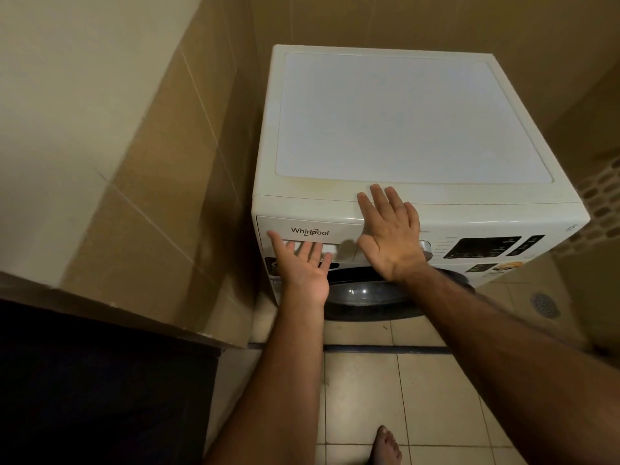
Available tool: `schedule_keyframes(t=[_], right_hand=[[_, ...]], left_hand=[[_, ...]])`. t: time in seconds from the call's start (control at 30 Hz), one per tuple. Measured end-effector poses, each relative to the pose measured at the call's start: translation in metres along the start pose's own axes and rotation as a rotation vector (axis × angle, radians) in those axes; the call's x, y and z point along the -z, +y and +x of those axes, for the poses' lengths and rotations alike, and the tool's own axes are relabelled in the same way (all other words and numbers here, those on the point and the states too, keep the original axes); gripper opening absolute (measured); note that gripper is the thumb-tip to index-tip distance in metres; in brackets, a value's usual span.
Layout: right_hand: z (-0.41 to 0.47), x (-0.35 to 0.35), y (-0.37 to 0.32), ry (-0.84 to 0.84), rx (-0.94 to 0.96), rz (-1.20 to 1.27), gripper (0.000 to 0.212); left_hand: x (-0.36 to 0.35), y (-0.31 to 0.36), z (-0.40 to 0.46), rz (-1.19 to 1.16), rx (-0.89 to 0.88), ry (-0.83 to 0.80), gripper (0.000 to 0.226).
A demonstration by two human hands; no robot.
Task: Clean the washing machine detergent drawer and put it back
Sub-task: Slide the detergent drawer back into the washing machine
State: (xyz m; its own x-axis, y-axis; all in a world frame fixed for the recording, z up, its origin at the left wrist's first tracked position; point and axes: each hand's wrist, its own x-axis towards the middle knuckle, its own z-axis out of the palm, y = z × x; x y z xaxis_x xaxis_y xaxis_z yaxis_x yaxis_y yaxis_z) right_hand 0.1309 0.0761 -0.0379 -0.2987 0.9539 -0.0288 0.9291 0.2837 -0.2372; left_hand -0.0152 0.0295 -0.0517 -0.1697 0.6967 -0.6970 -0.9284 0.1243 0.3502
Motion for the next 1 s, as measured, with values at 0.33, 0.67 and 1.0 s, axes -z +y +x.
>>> schedule_keyframes(t=[0.33, 0.67, 1.0], right_hand=[[-0.001, 0.001, 0.0, -0.009, 0.021, -0.06, 0.104], [0.0, 0.001, 0.002, -0.013, 0.033, -0.037, 0.107], [0.001, -0.001, 0.003, -0.016, 0.041, -0.043, 0.109]], left_hand=[[-0.025, -0.006, 0.011, 0.026, -0.083, 0.0, 0.064], [-0.021, -0.011, 0.015, 0.064, -0.073, 0.024, 0.057], [-0.02, -0.012, 0.016, 0.156, -0.112, 0.073, 0.068]])
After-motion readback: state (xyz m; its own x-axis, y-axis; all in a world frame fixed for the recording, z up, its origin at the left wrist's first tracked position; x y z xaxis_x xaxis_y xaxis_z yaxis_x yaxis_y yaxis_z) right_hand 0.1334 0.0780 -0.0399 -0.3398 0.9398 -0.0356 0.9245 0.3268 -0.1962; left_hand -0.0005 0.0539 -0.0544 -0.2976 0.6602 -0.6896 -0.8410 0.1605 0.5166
